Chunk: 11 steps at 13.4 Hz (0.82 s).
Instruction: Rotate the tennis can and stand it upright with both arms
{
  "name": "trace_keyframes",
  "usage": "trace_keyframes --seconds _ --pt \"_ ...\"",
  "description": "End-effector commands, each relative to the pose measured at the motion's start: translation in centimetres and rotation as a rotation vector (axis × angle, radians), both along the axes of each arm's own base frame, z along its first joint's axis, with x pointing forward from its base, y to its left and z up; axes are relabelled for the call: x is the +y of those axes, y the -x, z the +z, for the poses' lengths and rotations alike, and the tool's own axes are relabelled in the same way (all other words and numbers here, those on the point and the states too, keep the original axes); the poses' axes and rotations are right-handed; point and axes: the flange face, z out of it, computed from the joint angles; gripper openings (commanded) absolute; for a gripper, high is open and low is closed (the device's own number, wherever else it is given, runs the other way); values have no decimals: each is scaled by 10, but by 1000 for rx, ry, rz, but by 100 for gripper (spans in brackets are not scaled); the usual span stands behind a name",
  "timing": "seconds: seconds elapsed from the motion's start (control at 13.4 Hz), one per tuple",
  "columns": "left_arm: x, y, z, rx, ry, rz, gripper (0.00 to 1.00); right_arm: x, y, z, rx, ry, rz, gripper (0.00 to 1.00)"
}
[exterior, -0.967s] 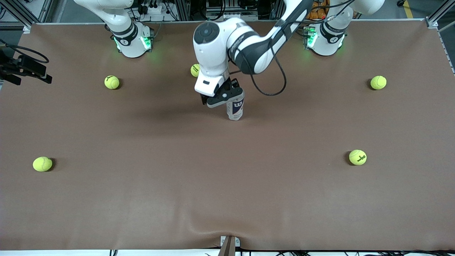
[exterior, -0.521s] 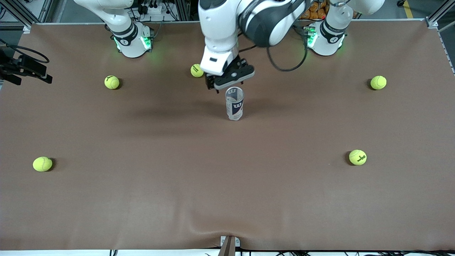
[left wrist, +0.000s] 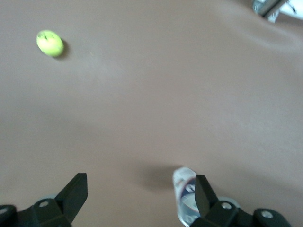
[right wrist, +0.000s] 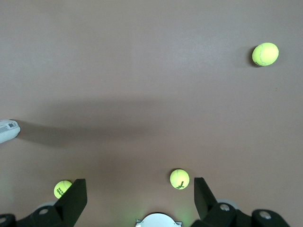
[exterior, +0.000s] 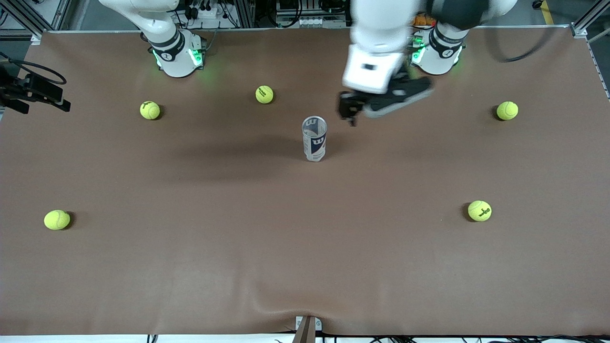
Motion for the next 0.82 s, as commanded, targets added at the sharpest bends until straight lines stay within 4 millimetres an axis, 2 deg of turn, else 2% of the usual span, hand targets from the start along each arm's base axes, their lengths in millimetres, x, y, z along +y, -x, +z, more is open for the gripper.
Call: trace_keyframes --seconds 0.0,0.3,0.74 --pt "60 -14 27 2 1 -88 100 2 3 1 3 18 4 100" --pt "150 -37 45 57 30 -183 100 2 3 2 1 18 3 100" --pt "252 -57 41 89 62 -268 100 3 3 0 4 18 5 100"
